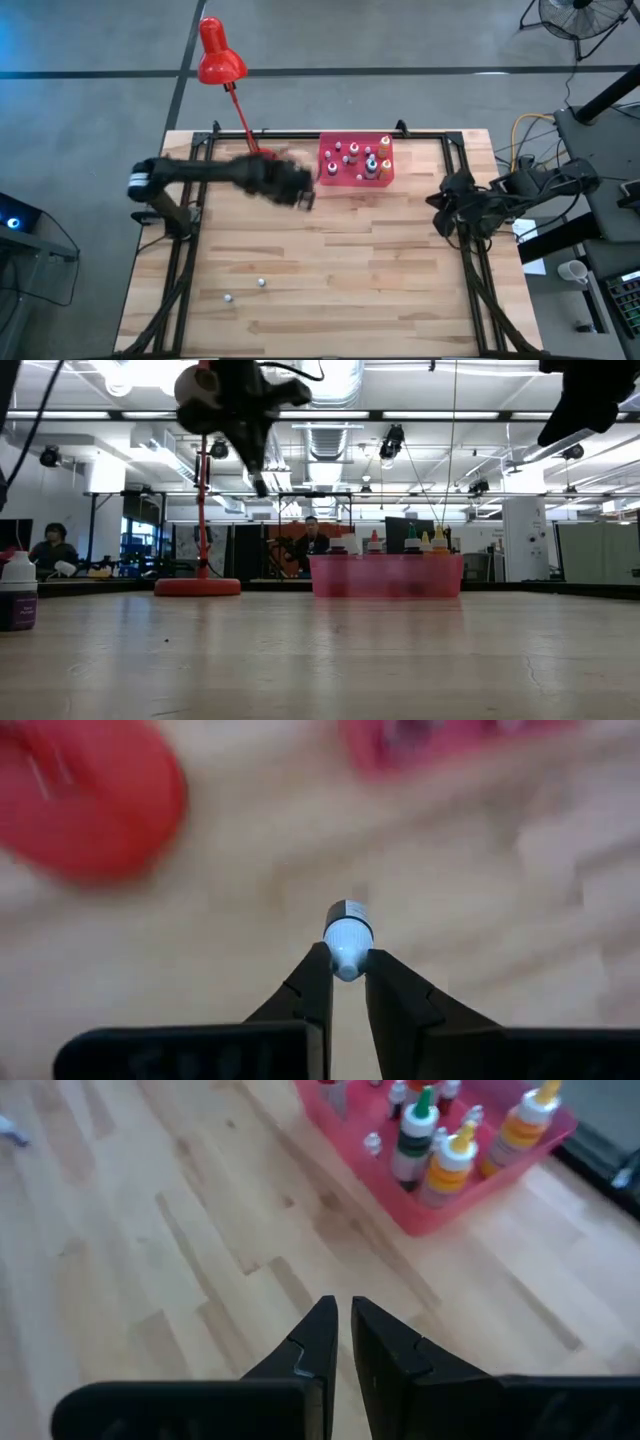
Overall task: Pick & Place food coloring
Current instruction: Put the small black food coloring bottle into the red bin
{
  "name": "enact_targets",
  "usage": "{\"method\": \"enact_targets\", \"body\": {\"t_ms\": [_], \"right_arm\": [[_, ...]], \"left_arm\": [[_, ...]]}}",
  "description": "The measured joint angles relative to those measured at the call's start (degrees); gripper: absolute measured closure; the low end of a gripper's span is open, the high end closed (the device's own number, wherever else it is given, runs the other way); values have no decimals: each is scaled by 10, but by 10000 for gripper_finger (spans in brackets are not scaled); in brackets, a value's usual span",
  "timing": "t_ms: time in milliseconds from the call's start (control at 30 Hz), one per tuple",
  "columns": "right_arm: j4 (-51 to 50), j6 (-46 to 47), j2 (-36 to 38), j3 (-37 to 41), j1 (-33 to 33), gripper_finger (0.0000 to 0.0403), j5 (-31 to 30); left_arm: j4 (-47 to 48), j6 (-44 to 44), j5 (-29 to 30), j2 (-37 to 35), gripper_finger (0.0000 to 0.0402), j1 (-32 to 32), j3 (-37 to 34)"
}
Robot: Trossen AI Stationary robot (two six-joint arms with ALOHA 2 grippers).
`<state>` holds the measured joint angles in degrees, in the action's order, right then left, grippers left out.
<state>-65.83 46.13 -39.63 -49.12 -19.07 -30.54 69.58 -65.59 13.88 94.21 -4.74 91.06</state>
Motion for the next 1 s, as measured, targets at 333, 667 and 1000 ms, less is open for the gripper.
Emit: {"method": "enact_targets", "body": {"t_ms": [333, 667, 1000], "right_arm": [[7, 11, -51, 0, 0, 375, -55], [27, 75, -103, 0, 97, 375, -26], [83, 79, -149, 0, 221, 375, 90]], "left_arm": [[20, 266, 20, 140, 380, -180, 249], [-73, 466, -59, 272, 380, -223, 371], [-87, 620, -66, 366, 381, -229, 429]]}}
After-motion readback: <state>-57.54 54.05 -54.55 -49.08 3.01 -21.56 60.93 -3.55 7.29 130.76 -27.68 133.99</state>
